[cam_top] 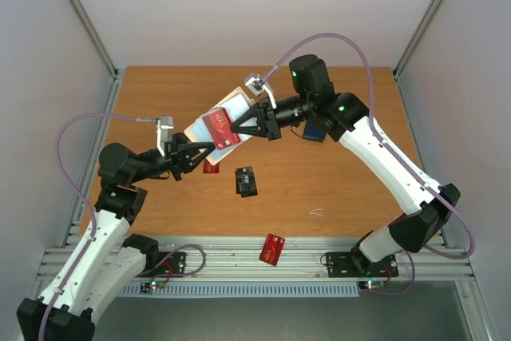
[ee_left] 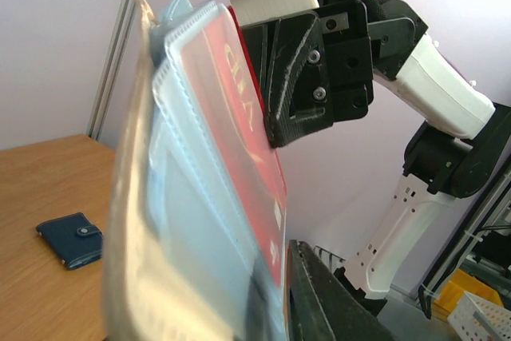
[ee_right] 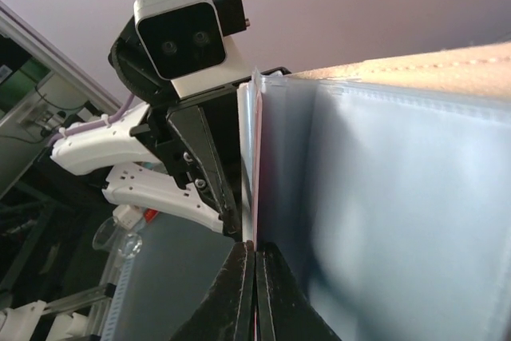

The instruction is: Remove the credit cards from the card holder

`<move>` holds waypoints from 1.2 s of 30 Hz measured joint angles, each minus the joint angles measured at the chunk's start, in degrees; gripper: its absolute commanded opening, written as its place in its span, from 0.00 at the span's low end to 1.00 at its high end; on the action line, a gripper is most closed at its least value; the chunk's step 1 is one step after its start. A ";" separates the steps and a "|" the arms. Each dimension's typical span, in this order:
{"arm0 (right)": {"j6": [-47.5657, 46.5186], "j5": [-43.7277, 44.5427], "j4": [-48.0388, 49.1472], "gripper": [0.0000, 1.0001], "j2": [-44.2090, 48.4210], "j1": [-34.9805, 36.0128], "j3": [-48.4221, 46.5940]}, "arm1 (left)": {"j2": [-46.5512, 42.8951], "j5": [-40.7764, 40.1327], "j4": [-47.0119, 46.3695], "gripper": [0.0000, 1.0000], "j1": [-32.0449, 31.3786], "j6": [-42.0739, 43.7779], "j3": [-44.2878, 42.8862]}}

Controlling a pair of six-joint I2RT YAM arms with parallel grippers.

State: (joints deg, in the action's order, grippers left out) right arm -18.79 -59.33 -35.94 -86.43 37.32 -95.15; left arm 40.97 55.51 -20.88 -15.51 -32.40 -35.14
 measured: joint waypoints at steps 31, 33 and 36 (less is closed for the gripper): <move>-10.73 1.88 -17.46 0.01 0.31 -4.15 -6.58 | 0.39 0.09 0.98 0.00 -0.35 1.18 0.02; -11.52 2.23 -18.91 0.01 0.28 -4.24 -7.65 | 0.37 0.00 0.98 0.00 -0.37 1.33 0.02; -12.76 2.91 -21.16 0.01 0.28 -5.11 -9.60 | 0.35 -0.28 1.05 0.00 -0.33 1.40 0.02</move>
State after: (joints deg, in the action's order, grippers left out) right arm -31.55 -56.42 -57.10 -86.15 32.21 -104.75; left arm 41.32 55.22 -19.84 -15.84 -31.00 -35.11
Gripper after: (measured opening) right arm 0.014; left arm 0.049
